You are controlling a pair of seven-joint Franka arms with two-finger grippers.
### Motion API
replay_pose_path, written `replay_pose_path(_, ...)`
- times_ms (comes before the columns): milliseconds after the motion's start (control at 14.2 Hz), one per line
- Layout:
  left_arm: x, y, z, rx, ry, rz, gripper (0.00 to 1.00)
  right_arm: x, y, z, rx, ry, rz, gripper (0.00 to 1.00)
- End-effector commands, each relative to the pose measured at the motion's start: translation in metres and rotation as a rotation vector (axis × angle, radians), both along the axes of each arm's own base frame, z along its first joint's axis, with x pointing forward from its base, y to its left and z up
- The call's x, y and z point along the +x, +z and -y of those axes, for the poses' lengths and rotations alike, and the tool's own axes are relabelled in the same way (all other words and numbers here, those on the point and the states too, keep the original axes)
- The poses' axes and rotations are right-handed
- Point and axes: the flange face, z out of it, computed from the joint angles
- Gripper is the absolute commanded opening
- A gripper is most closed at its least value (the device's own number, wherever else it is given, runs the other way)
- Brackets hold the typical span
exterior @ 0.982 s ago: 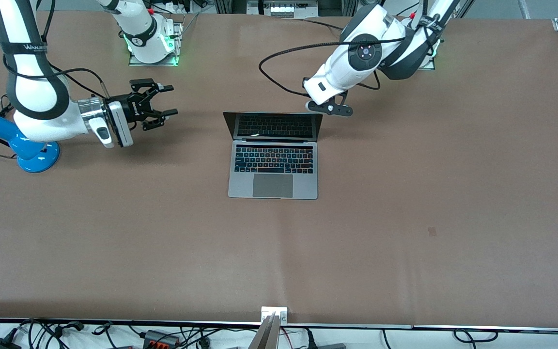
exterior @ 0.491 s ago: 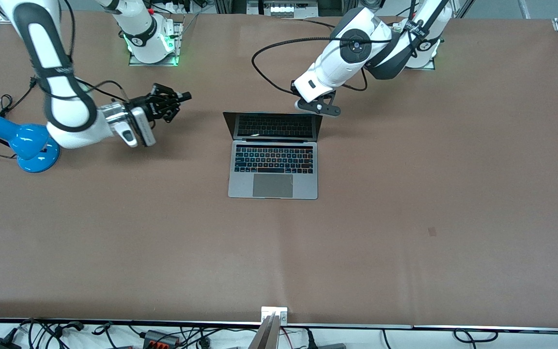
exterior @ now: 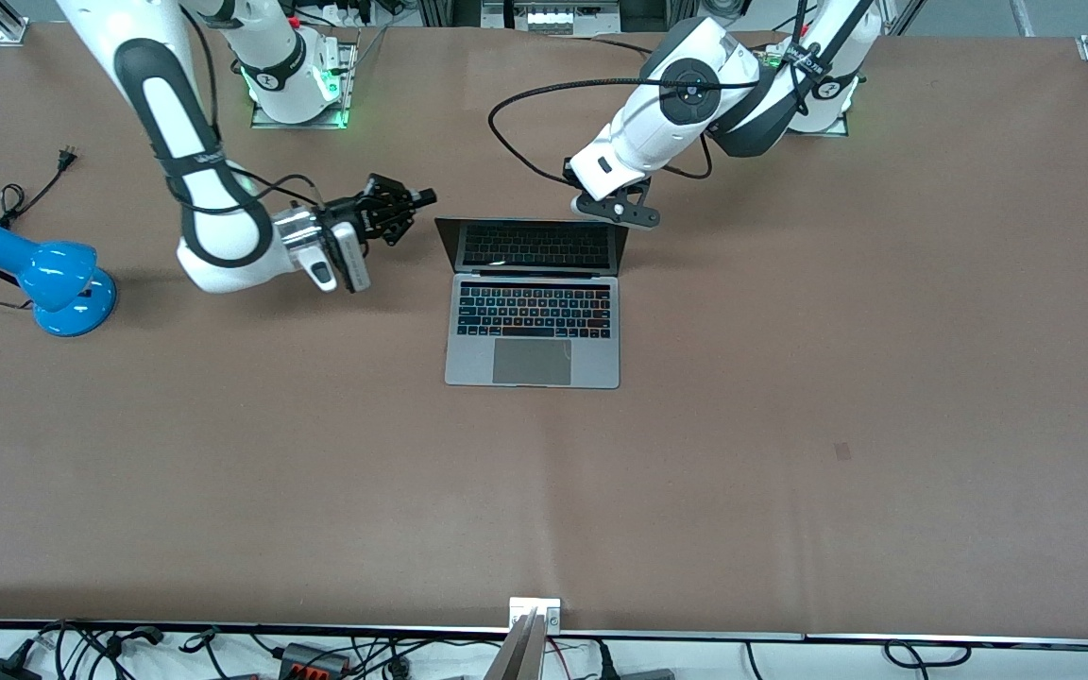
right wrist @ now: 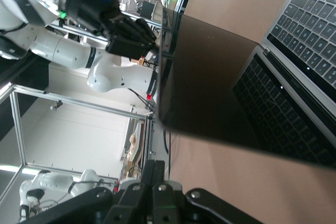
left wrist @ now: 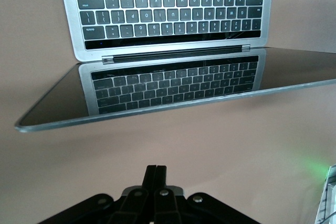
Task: Close laptop with both arms from behind
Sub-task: 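Position both grippers behind the raised laptop screen edge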
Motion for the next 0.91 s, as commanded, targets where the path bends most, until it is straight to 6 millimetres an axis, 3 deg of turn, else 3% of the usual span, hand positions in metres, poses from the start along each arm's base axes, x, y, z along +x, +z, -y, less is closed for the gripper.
replay_pose_path(0, 0.000, 0.002, 0.003, -0.015, 0.004, 0.001, 0.00, -0.001, -0.007, -0.019, -0.027, -0.045, -0.025, 0.00)
replay_pose_path(561, 0.000, 0.002, 0.003, -0.016, 0.003, 0.003, 0.00, 0.021, 0.006, -0.029, -0.066, -0.084, -0.021, 0.00)
replay_pose_path(842, 0.002, 0.004, 0.004, -0.020, 0.005, 0.006, 0.00, 0.023, 0.001, -0.033, -0.090, -0.088, -0.010, 0.00)
